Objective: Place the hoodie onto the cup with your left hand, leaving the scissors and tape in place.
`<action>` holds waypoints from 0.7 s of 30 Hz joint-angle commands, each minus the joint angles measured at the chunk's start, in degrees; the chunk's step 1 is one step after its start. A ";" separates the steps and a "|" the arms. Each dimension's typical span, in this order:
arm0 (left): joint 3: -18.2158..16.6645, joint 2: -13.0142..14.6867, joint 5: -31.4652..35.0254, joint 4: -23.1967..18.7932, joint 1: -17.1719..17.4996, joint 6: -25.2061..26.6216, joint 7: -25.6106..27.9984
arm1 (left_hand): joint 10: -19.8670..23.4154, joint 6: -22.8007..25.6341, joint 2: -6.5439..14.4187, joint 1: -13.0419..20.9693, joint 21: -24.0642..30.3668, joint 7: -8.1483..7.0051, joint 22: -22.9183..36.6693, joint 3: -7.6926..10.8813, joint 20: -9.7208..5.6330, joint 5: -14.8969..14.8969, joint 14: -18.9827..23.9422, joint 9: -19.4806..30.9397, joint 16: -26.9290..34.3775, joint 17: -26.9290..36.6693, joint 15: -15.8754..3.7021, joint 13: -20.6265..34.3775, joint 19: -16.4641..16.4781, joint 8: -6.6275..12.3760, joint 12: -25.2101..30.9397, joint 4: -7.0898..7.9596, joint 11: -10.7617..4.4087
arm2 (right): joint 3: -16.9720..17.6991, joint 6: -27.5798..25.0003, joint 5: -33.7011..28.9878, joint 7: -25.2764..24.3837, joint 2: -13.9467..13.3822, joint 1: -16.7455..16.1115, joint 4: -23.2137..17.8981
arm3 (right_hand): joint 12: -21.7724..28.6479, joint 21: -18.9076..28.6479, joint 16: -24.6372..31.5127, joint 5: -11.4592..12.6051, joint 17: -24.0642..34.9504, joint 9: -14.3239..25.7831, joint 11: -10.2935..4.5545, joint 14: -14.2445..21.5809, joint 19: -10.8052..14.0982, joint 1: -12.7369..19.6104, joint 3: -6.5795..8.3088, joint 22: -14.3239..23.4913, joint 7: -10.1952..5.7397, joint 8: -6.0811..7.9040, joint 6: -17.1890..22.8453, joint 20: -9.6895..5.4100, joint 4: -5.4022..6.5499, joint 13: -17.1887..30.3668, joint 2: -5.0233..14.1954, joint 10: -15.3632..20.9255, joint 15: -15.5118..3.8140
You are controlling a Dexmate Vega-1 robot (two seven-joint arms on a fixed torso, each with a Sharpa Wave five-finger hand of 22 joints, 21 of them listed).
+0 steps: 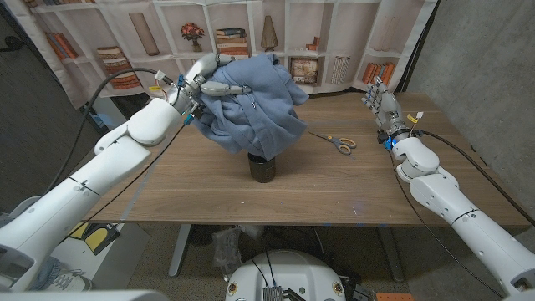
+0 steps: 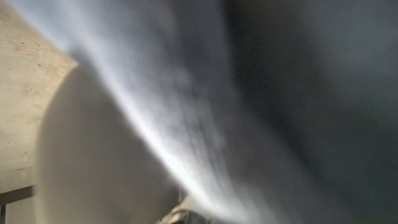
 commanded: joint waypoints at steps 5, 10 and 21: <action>-0.67 0.53 -6.66 -0.17 1.30 -7.11 -6.40 | 0.44 6.24 20.23 19.92 0.67 1.97 0.17 21.32 -12.82 0.09 1.49 27.77 -0.03 0.07 -3.85 0.24 4.38 0.70 0.17 -14.08 -0.10 | 0.44 -0.14 0.48 0.09 -0.45 -0.85 -0.64 | 0.10 -0.22 0.16 -0.05 0.32 0.19 0.20 0.26 0.58 0.19 -0.26 0.31 -0.08 0.08 -0.12 -0.02 0.02 0.28 0.43 0.39 0.24; -0.41 0.63 -8.01 -0.04 1.38 -8.20 -8.11 | 0.46 6.18 20.20 19.91 0.85 1.93 0.17 21.36 -12.79 0.07 1.51 27.97 -0.01 0.20 -3.73 0.41 4.29 0.82 0.16 -14.07 -0.08 | 0.54 -0.35 0.40 -0.32 -0.53 -1.11 -1.00 | 0.10 -0.22 0.15 -0.06 0.32 0.19 0.17 0.27 0.61 0.19 -0.27 0.31 -0.07 0.07 -0.14 -0.01 0.03 0.28 0.44 0.40 0.19; 0.03 0.61 -10.72 0.77 1.29 -10.33 -11.23 | -0.02 6.40 20.21 19.89 1.13 2.02 0.15 21.40 -12.79 -0.01 1.52 27.83 -0.12 0.22 -3.70 0.58 4.06 0.84 -0.16 -14.05 0.04 | 0.71 -1.02 -0.06 -1.17 -0.99 -1.59 -1.97 | 0.03 -0.30 0.00 -0.09 0.33 0.19 0.27 -0.02 0.42 0.18 -0.30 0.32 -0.03 0.05 -0.17 -0.03 0.04 0.28 0.47 0.29 0.27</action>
